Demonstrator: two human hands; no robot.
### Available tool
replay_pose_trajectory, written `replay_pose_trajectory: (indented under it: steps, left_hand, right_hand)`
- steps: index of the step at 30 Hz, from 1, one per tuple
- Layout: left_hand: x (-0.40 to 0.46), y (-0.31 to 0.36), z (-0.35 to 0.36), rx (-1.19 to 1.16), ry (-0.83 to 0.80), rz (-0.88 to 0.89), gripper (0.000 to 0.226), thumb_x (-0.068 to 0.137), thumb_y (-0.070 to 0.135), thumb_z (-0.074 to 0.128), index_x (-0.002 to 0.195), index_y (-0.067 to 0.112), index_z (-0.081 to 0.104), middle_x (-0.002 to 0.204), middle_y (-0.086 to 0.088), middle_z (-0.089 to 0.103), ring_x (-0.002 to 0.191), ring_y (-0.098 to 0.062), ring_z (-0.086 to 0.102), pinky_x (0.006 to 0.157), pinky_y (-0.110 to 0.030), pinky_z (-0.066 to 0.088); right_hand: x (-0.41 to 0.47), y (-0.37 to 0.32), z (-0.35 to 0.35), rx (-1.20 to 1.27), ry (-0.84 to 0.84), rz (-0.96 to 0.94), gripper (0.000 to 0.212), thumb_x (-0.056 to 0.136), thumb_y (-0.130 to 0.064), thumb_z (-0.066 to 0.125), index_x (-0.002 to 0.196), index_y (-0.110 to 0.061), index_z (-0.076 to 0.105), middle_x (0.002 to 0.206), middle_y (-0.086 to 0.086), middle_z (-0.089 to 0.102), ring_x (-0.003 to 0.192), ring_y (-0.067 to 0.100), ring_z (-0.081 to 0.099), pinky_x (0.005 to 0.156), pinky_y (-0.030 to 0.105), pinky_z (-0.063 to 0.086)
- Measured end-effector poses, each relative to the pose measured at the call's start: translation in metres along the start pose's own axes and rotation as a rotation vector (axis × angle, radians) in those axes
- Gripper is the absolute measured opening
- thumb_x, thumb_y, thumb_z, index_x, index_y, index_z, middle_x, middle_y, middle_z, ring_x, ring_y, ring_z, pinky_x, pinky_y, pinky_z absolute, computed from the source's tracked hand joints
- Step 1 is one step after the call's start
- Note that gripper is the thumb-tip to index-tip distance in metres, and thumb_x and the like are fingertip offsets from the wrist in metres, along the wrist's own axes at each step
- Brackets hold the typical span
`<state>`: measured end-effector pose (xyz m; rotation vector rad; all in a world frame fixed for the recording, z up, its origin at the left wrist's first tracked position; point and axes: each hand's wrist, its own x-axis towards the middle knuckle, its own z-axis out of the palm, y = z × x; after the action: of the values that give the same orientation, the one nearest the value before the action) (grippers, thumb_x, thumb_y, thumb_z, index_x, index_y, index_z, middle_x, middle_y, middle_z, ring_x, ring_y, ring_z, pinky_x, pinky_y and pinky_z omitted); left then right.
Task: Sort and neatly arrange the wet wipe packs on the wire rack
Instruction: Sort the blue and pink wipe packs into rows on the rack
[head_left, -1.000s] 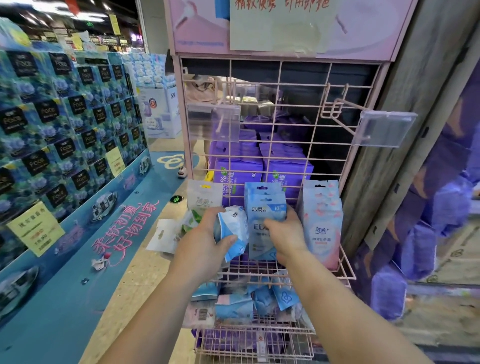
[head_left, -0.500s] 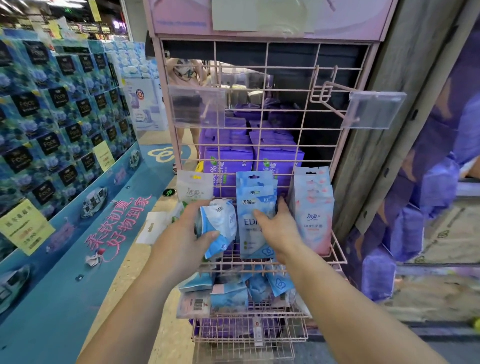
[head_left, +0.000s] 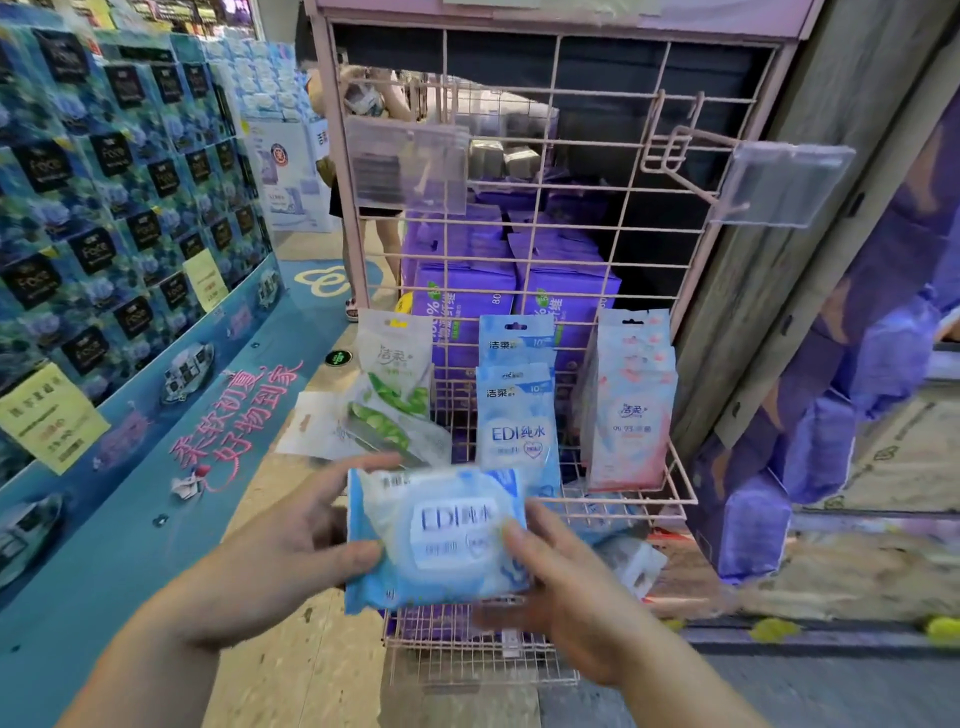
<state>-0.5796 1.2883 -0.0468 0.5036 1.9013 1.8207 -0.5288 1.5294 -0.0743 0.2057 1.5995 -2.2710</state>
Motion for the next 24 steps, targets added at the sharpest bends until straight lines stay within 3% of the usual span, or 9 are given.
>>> replay_pose_trajectory:
  steps: [2,4,7,10,12,15,19,21,24]
  left_hand:
    - [-0.001,-0.02,0.002,-0.029,-0.129,-0.094,0.087,0.065,0.044,0.082,0.138,0.035,0.036,0.132,0.003,0.061,0.121,-0.021,0.057,0.098,-0.038,0.049]
    - [-0.001,-0.041,0.007,-0.082,-0.21,-0.187,0.082,0.071,0.042,0.079,0.14,0.033,0.035,0.137,0.003,0.057,0.126,-0.024,0.053,0.102,-0.05,0.041]
    - [0.001,-0.066,0.029,-0.141,-0.179,-0.372,0.087,0.059,0.054,0.081,0.135,0.035,0.041,0.13,0.005,0.062,0.115,-0.021,0.062,0.087,-0.039,0.049]
    - [0.01,-0.088,0.052,-0.216,-0.059,-0.481,0.065,0.07,0.037,0.081,0.128,0.021,0.054,0.116,-0.002,0.071,0.105,-0.022,0.068,0.082,-0.035,0.056]
    - [0.014,-0.096,0.06,-0.278,0.015,-0.52,0.048,0.076,0.022,0.072,0.121,0.01,0.06,0.11,-0.008,0.073,0.099,-0.024,0.07,0.072,-0.03,0.058]
    - [0.012,-0.102,0.058,-0.338,0.059,-0.563,0.044,0.074,0.021,0.068,0.117,0.01,0.062,0.108,-0.011,0.073,0.097,-0.026,0.071,0.07,-0.03,0.059]
    - [0.009,-0.11,0.048,-0.376,0.143,-0.568,0.049,0.07,0.023,0.07,0.116,0.011,0.062,0.106,-0.011,0.074,0.095,-0.027,0.071,0.071,-0.032,0.059]
    - [0.008,-0.113,0.045,-0.4,0.195,-0.553,0.053,0.066,0.026,0.076,0.115,0.01,0.062,0.104,-0.012,0.074,0.093,-0.027,0.072,0.071,-0.032,0.06]
    - [0.01,-0.118,0.044,-0.377,0.236,-0.528,0.089,0.037,0.044,0.094,0.115,0.015,0.065,0.107,-0.013,0.073,0.096,-0.029,0.071,0.082,-0.036,0.056]
  right_hand:
    - [-0.005,0.016,-0.004,0.08,-0.074,0.074,0.061,0.07,-0.032,0.077,0.124,-0.016,0.055,0.116,0.014,0.07,0.094,0.03,0.071,0.069,0.042,0.06]
    - [-0.007,0.034,-0.01,0.112,-0.032,0.093,0.057,0.073,-0.028,0.081,0.122,-0.012,0.057,0.114,0.017,0.071,0.098,0.032,0.07,0.067,0.039,0.061]
    - [-0.005,0.055,-0.016,0.073,0.083,0.124,0.047,0.076,-0.014,0.073,0.12,-0.01,0.058,0.108,0.014,0.074,0.092,0.028,0.072,0.064,0.036,0.06]
    - [-0.003,0.067,-0.021,-0.007,0.148,0.171,0.038,0.082,-0.01,0.072,0.118,-0.012,0.059,0.104,0.009,0.075,0.087,0.023,0.073,0.064,0.031,0.058]
    - [-0.001,0.073,-0.027,-0.039,0.166,0.244,0.028,0.088,-0.02,0.066,0.115,-0.014,0.062,0.103,0.007,0.076,0.081,0.019,0.073,0.062,0.029,0.056]
    - [0.008,0.08,-0.045,-0.046,0.241,0.318,0.031,0.091,-0.041,0.058,0.11,-0.018,0.067,0.106,0.01,0.074,0.09,0.028,0.07,0.075,0.036,0.054]
    - [0.035,0.08,-0.081,-0.107,0.672,0.16,0.021,0.094,-0.025,0.056,0.111,-0.014,0.057,0.103,0.008,0.066,0.087,0.027,0.063,0.078,0.041,0.055]
    - [0.052,0.08,-0.094,-0.13,0.774,0.113,0.029,0.091,-0.021,0.058,0.118,-0.015,0.052,0.103,0.009,0.065,0.089,0.027,0.064,0.085,0.045,0.056]
    - [0.084,0.082,-0.104,-0.032,0.822,0.16,0.024,0.092,-0.012,0.056,0.115,-0.013,0.05,0.087,0.012,0.065,0.072,0.028,0.061,0.062,0.034,0.049]
